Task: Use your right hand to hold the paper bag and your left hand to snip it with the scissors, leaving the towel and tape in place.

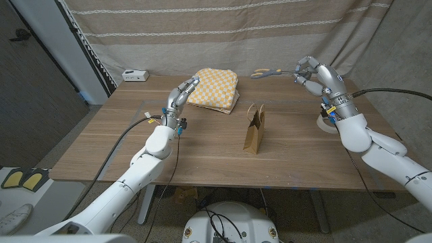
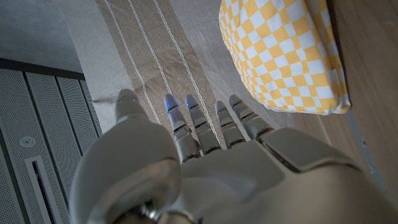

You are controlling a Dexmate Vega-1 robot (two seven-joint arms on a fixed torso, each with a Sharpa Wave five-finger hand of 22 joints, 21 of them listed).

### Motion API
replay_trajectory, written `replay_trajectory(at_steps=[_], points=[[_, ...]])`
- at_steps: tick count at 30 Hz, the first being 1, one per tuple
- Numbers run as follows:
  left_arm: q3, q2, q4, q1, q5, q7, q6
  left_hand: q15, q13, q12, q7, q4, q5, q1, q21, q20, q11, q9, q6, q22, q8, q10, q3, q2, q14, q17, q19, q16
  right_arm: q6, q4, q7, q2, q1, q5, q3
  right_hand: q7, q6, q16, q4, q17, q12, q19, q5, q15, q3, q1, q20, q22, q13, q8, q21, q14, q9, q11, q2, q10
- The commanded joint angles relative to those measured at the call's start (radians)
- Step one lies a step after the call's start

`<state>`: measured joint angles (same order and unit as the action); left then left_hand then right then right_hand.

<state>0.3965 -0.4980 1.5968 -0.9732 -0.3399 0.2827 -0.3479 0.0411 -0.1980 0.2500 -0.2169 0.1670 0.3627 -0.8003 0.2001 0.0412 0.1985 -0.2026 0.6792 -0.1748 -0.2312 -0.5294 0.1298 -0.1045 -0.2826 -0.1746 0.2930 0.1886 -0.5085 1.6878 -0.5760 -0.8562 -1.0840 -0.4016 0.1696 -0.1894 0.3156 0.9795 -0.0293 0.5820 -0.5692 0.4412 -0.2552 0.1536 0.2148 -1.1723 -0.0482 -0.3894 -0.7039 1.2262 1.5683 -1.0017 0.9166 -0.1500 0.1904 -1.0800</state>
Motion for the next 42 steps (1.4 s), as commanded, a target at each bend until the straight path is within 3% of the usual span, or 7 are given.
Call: replay_trajectory(at_steps=[1, 6, 15, 29, 42], points=[[0.005, -0.030, 0.040, 0.005, 0.080, 0.024, 0.035, 0.178, -0.003, -0.003, 0.007, 0.005, 0.004, -0.037, -0.001, 0.148, 0.006, -0.008, 0.031, -0.002, -0.010, -0.006, -0.015, 0.006, -0.006, -0.005, 0.010, -0.004, -0.020, 0.015, 0.038, -0.004, 0.006, -0.019, 0.002, 0.002, -0.002, -0.005, 0.006, 0.003, 0.003, -0.002, -0.005, 0.073, 0.000, 0.003, -0.158, -0.003, -0.003, 0.007, 0.003, 0.002, -0.001, 0.000, 0.005, 0.000], [0.013, -0.043, 0.052, 0.014, 0.124, 0.031, 0.049, 0.176, -0.004, -0.008, 0.009, 0.000, 0.000, -0.047, -0.003, 0.150, 0.010, -0.013, 0.040, -0.002, -0.013, -0.003, -0.005, 0.045, -0.001, -0.005, 0.008, -0.005, -0.028, 0.021, 0.049, -0.007, 0.012, -0.036, 0.006, 0.000, -0.004, -0.007, 0.006, 0.005, 0.005, -0.002, -0.005, 0.073, 0.000, 0.003, -0.158, -0.002, -0.004, 0.012, 0.003, 0.000, -0.001, -0.002, 0.004, 0.004], [0.016, -0.057, 0.059, 0.029, 0.162, 0.030, 0.059, 0.176, -0.004, -0.012, 0.007, -0.012, -0.004, -0.037, -0.005, 0.151, 0.010, -0.013, 0.034, -0.003, -0.007, -0.002, 0.007, 0.065, 0.006, -0.006, 0.001, -0.005, -0.062, 0.024, 0.084, -0.016, 0.030, -0.044, 0.022, 0.000, -0.007, -0.009, 0.007, 0.010, 0.007, -0.003, -0.004, 0.073, 0.000, 0.003, -0.158, -0.001, 0.000, 0.016, 0.002, -0.004, -0.005, -0.003, 0.004, 0.000], [0.030, -0.061, 0.054, 0.052, 0.184, 0.011, 0.062, 0.174, -0.006, -0.014, 0.021, -0.030, -0.007, -0.019, -0.007, 0.141, 0.001, -0.012, 0.061, -0.005, -0.012, -0.002, 0.014, 0.067, 0.008, -0.008, -0.011, -0.003, -0.110, 0.015, 0.078, -0.002, 0.054, -0.080, 0.029, -0.002, -0.009, -0.017, 0.006, 0.011, 0.009, -0.001, -0.004, 0.073, 0.000, 0.003, -0.158, 0.000, 0.001, 0.023, 0.003, -0.004, -0.012, -0.001, 0.004, -0.002], [0.045, -0.056, 0.036, 0.065, 0.202, -0.003, 0.036, 0.174, -0.007, -0.036, -0.003, -0.034, -0.006, -0.016, -0.009, 0.147, 0.009, -0.010, 0.083, -0.004, -0.010, 0.043, 0.018, 0.073, 0.067, -0.007, -0.044, -0.011, -0.151, 0.002, 0.105, 0.005, 0.108, -0.111, 0.060, 0.002, -0.012, -0.021, 0.006, 0.012, 0.008, 0.001, -0.005, 0.073, -0.001, 0.002, -0.158, 0.001, -0.001, 0.029, 0.003, -0.006, -0.016, -0.001, 0.004, -0.004]])
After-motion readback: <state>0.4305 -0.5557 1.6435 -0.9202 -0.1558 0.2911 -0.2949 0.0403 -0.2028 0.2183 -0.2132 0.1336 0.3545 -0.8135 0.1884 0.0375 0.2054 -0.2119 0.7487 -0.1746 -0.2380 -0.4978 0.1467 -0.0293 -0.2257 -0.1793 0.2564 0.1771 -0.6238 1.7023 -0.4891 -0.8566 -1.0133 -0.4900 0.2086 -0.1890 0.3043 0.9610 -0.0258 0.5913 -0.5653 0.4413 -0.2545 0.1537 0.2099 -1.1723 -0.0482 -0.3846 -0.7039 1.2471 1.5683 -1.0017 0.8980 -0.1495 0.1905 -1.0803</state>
